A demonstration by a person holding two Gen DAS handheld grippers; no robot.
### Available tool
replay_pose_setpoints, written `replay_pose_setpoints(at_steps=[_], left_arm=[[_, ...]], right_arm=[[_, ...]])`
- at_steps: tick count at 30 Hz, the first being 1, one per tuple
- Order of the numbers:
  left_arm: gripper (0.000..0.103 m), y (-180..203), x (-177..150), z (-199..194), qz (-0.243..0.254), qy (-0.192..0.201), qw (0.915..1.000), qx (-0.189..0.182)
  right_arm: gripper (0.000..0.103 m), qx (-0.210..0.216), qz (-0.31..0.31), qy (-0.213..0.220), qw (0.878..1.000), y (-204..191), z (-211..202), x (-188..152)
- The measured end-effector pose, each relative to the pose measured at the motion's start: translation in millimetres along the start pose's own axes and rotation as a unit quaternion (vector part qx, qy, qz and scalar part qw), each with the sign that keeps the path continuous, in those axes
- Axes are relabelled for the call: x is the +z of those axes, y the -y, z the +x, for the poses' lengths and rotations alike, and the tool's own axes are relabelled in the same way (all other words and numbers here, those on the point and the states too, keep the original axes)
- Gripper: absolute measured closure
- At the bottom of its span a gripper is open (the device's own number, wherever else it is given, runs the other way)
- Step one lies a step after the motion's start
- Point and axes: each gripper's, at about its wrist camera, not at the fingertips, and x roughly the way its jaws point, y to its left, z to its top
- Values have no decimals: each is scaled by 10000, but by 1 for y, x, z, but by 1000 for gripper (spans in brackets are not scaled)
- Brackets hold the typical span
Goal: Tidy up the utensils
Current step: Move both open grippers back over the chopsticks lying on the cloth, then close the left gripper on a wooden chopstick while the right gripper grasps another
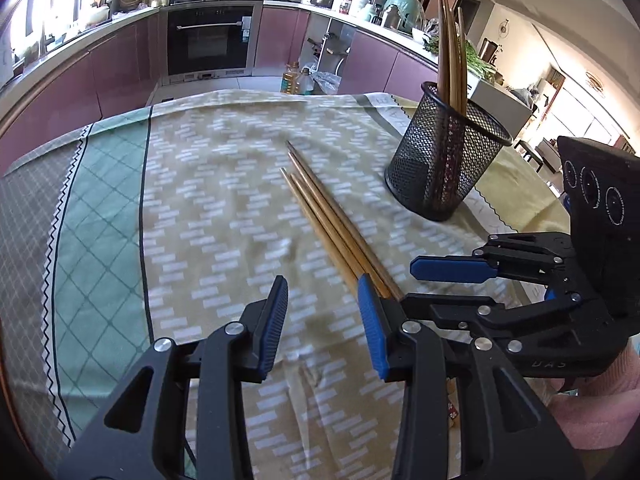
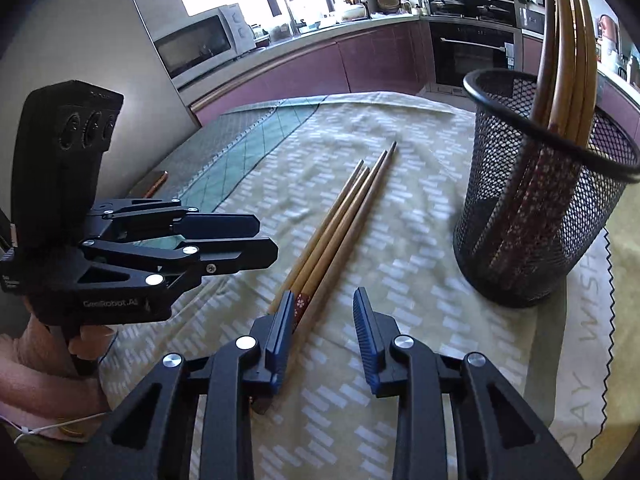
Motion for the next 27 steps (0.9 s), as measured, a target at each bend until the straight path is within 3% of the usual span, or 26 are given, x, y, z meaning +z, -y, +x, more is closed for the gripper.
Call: replay_pose_setpoints(at_steps=[16, 23, 27], left_arm=[[67, 12, 3, 10, 159, -150, 9998, -4], [67, 17, 9, 18, 262, -199, 9994, 100], [76, 15, 13, 22, 321, -254, 9989, 241]], right_arm=[[78, -277, 156, -79, 9995, 8, -6, -6], [78, -380, 129, -37, 9992, 8, 6, 9], [79, -517, 158, 21, 9985, 11, 14, 17]])
